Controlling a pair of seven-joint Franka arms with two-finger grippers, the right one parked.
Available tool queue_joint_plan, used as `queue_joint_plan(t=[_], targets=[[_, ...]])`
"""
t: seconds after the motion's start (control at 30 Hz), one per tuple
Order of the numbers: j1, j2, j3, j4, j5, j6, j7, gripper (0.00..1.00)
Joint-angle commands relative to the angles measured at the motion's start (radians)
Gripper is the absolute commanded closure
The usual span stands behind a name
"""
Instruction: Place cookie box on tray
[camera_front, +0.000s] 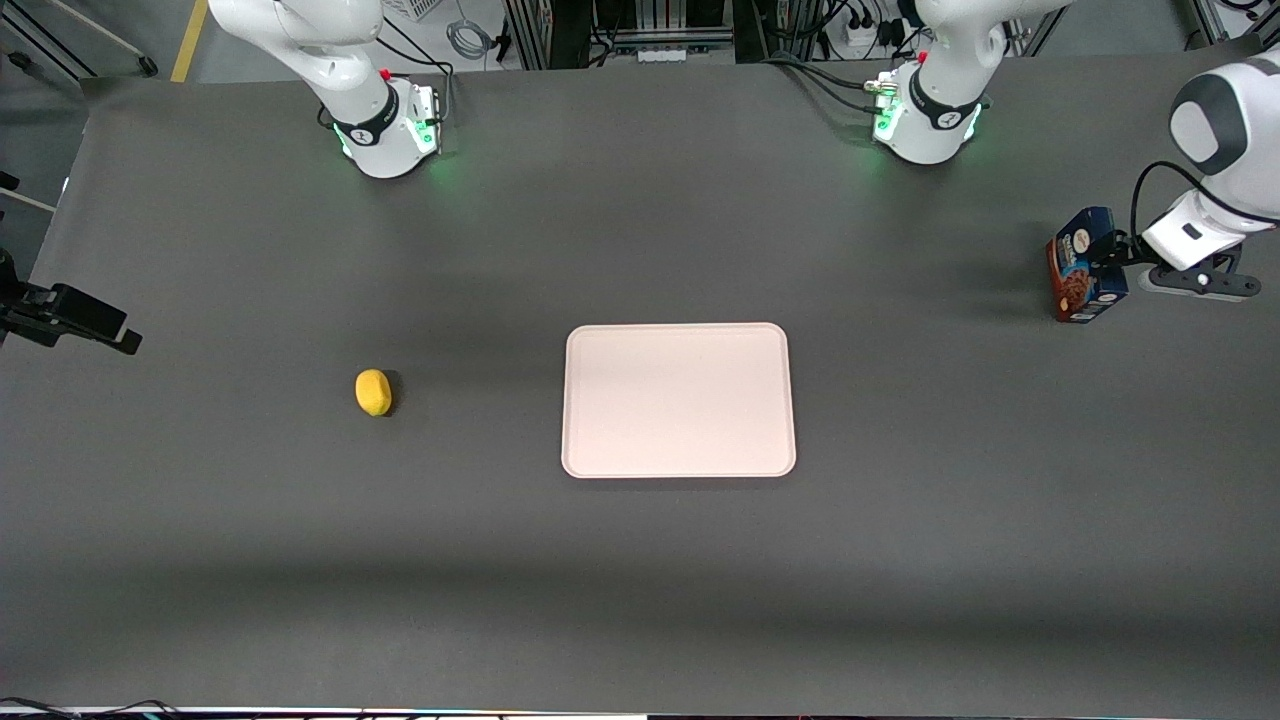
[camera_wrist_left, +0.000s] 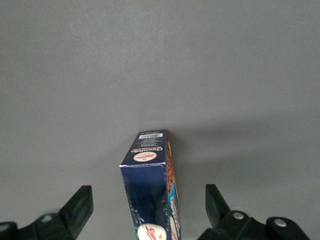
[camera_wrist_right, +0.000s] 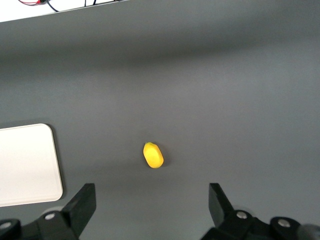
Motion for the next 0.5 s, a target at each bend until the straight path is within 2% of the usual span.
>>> queue_joint_plan(t=[0.0, 0.47], targets=[[0.061, 0.017, -0.001, -0.037, 0.010, 0.057, 0.087, 0.00], [0.119, -0.007, 0.000, -0.172, 0.011, 0.166, 0.109, 0.00]])
